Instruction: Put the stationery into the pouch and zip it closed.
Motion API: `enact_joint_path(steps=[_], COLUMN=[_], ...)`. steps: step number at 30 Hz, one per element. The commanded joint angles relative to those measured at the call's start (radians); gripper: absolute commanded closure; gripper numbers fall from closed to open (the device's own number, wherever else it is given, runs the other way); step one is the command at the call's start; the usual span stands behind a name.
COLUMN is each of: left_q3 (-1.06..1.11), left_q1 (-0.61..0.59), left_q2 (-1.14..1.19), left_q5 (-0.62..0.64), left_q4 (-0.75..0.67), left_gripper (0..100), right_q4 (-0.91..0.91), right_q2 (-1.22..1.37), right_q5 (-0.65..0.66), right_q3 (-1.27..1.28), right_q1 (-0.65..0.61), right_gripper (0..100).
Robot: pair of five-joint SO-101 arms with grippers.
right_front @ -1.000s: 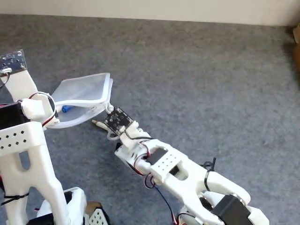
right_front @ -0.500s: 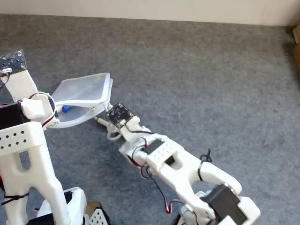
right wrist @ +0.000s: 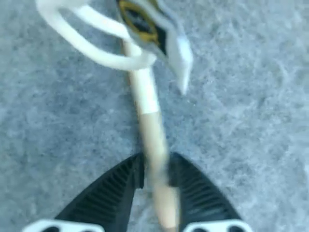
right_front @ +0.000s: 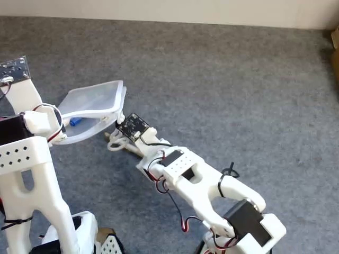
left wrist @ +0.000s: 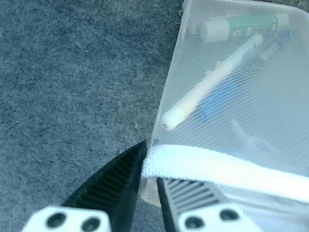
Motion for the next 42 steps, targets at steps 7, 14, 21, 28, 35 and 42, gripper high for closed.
enact_joint_path(steps=[7,14,21,28,35,42], left_q3=[-0.013,-0.013,-0.013,-0.013,-0.013,-0.013], left_q1=[-0.019,-0.019,-0.019,-0.019,-0.019,-0.015], left_q2=[0.013,0.013,0.013,0.013,0.013,0.013], left_q5=[0.011,0.011,0.011,0.011,0.011,0.011], left_q4=[-0.017,-0.015,-0.018,-0.017,-0.015,-0.015], left_gripper=[99,99,99,99,99,99], right_q4=[0.097,0.328,0.473,0.524,0.604,0.710], right_q2=[0.028,-0.128,-0.311,-0.427,-0.550,-0.654], right_q5=[0.075,0.077,0.077,0.077,0.077,0.074], right_q3=[-0.018,-0.036,0.008,0.139,0.231,0.229], right_q1=[0.002,0.016,0.082,0.148,0.248,0.268], right_gripper=[99.4,99.4,99.4,99.4,99.3,89.2])
